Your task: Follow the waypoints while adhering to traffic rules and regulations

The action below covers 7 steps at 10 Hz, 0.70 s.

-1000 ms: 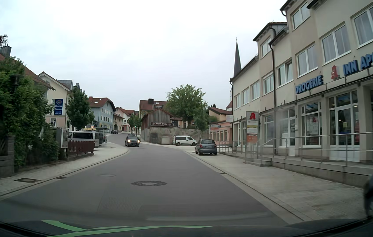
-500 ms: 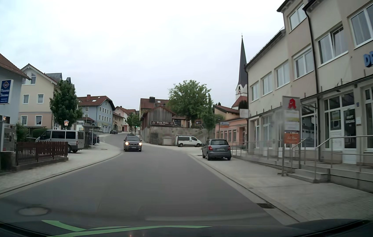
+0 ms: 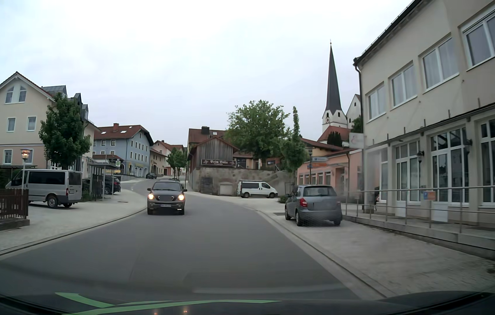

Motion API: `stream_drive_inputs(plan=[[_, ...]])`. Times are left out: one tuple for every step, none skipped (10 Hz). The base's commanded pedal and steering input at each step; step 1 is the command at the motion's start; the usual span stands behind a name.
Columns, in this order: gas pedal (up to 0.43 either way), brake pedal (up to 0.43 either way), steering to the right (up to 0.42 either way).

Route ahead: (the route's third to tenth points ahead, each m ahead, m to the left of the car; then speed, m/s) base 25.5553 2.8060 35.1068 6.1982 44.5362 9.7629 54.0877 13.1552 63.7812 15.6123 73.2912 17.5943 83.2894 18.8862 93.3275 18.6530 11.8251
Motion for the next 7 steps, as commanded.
stream_drive_inputs(plan=[[0.059, 0.000, -0.012], [0.059, 0.000, -0.013], [0.059, 0.000, -0.018], [0.059, 0.000, -0.023], [0.059, 0.000, -0.025], [0.059, 0.000, -0.031], [0.059, 0.000, -0.036]])
